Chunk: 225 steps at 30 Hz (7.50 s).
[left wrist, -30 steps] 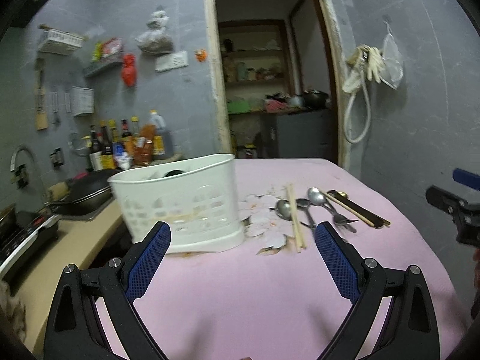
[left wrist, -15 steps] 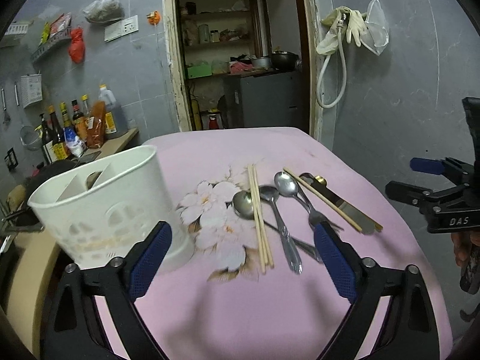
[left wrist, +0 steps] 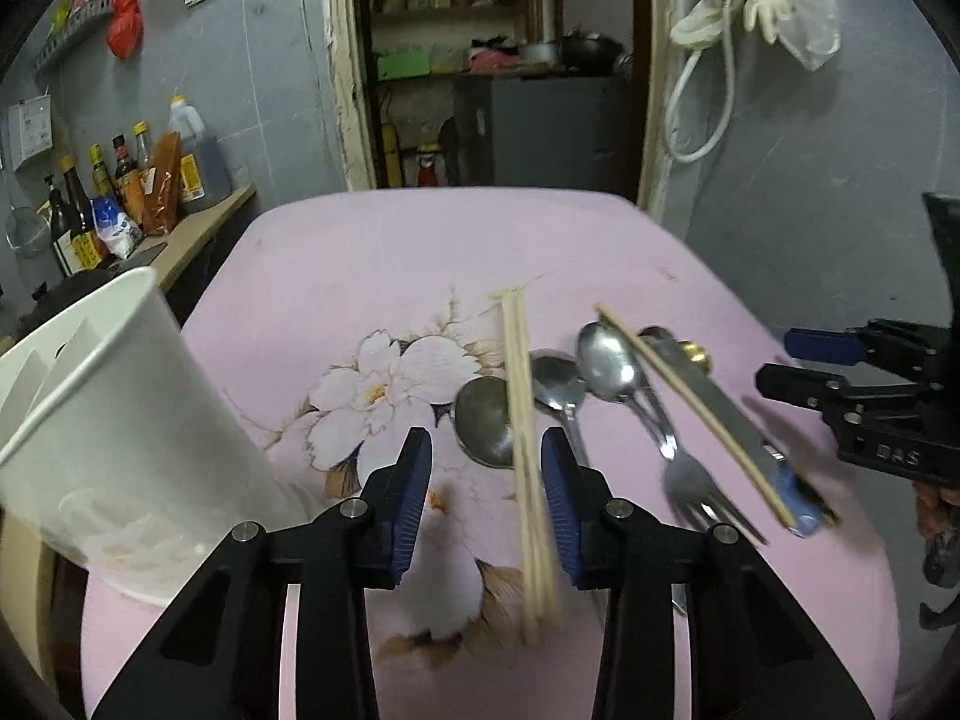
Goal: Organize utensils
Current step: 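Move both tools forward over the row of utensils, then close the left tool on the round silver spoon beside the chopsticks, then close the right tool on a silver spoon and lift it while the left tool holds its spoon, then carry both held spoons up over the white basket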
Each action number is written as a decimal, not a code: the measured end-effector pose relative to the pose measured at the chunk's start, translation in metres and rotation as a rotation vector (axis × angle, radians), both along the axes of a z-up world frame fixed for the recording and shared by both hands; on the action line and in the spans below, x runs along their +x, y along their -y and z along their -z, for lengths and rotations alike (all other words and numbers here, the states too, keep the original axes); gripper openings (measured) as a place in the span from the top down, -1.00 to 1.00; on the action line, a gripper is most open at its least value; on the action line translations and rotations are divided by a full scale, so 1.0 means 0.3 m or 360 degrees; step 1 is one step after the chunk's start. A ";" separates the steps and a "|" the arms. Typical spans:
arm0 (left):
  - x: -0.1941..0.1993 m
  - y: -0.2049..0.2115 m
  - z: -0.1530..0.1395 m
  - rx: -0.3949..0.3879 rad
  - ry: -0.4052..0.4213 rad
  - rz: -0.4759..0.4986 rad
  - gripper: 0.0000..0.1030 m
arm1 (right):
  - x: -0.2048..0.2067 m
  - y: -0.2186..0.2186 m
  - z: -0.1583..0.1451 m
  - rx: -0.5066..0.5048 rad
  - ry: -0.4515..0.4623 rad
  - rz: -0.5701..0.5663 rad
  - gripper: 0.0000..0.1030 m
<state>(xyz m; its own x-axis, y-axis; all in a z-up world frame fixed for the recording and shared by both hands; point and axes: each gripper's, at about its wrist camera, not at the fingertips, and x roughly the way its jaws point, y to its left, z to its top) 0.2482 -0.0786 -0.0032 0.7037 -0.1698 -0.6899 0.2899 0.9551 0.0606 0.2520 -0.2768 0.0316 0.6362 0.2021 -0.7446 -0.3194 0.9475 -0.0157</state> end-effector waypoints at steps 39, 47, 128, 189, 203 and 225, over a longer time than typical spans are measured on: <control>0.099 -0.079 0.025 -0.0256 -0.0183 -0.0050 0.97 | 0.081 -0.086 0.052 -0.0249 0.0002 -0.0046 0.16; 0.008 -0.151 0.029 -0.0358 -0.0250 -0.0088 0.98 | 0.066 -0.116 0.051 -0.0290 0.0014 -0.0043 0.16; -0.029 -0.247 -0.002 -0.0524 -0.0301 -0.0127 0.98 | 0.231 -0.302 0.094 -0.0095 -0.0165 -0.0009 0.25; -0.309 -0.337 -0.263 -0.0374 0.0655 -0.0295 0.98 | -0.189 -0.306 -0.217 0.0291 0.1043 -0.0095 0.40; -0.369 -0.603 -0.525 -0.0305 0.0889 -0.0501 0.98 | -0.174 -0.474 -0.413 0.0545 0.1144 -0.0354 0.40; -0.174 -0.756 -0.324 0.0183 0.1093 -0.0812 0.98 | -0.026 -0.763 -0.317 0.0595 0.1100 -0.0597 0.40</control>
<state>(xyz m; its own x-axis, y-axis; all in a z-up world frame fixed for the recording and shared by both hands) 0.1959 0.1483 0.0940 0.9424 0.3256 -0.0770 -0.3094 0.9357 0.1697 0.2442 -0.0479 0.1267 0.7635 0.6431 -0.0590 -0.6453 0.7633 -0.0306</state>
